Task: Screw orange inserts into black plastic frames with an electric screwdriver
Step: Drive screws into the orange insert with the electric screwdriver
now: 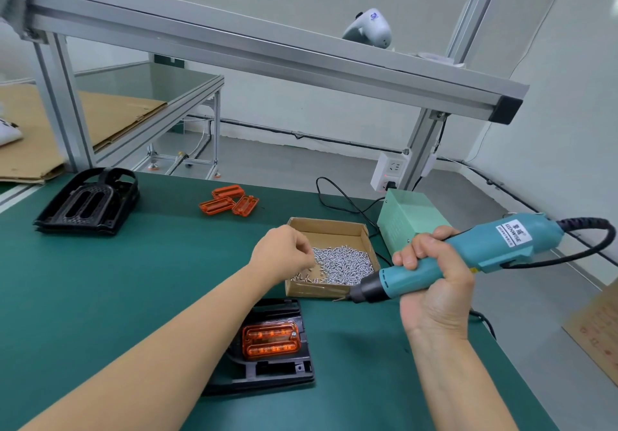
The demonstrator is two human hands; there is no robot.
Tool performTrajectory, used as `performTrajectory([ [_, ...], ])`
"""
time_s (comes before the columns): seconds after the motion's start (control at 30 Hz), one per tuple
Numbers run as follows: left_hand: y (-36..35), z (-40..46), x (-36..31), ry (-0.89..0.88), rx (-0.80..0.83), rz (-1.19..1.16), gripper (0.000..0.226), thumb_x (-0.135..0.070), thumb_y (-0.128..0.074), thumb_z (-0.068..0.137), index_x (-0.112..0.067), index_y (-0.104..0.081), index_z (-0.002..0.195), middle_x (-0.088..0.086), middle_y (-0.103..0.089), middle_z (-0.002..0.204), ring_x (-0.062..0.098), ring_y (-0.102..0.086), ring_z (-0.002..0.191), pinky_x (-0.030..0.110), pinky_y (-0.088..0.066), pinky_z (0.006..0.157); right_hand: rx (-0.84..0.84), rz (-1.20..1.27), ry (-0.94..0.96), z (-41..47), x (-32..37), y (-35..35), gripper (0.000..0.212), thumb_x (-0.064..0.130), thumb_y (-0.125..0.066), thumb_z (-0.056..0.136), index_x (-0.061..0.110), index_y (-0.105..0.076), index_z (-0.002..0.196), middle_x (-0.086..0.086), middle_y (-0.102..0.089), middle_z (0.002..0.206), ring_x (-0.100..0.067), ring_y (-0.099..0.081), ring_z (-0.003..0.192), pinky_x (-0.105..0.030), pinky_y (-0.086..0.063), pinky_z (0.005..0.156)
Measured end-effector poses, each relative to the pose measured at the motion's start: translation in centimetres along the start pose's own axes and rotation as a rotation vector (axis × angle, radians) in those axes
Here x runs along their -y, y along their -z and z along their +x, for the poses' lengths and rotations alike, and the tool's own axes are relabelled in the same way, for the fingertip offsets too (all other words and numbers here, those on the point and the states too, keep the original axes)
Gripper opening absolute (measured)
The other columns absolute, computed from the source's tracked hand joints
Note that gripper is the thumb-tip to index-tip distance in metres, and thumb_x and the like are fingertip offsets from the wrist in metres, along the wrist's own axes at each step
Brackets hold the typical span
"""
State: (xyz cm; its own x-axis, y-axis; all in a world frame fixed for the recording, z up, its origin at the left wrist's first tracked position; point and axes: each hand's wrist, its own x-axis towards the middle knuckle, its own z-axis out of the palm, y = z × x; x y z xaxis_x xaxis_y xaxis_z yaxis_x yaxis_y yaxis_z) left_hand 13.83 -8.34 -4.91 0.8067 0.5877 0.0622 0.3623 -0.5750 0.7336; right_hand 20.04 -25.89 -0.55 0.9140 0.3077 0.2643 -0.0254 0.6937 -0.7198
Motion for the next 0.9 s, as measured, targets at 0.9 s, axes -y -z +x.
performTrajectory([
  [0.9, 3.7, -12.0, 1.5, -0.010, 0.021, -1.159, 0.017, -0.010, -0.080, 0.057, -0.013, -0.070, 0.071, 0.019, -0.070, 0.075, 0.016, -0.061, 0.058, 0.022, -0.052, 0.058, 0.172, 0.255, -0.046, -2.8, 1.9, -5.2, 0.015, 0.007, -0.047, 0.071, 0.021, -0.046, 0.075, 0.006, -0.036, 0.057, -0.009, -0.036, 0.044, -0.019, -0.038, 0.049],
])
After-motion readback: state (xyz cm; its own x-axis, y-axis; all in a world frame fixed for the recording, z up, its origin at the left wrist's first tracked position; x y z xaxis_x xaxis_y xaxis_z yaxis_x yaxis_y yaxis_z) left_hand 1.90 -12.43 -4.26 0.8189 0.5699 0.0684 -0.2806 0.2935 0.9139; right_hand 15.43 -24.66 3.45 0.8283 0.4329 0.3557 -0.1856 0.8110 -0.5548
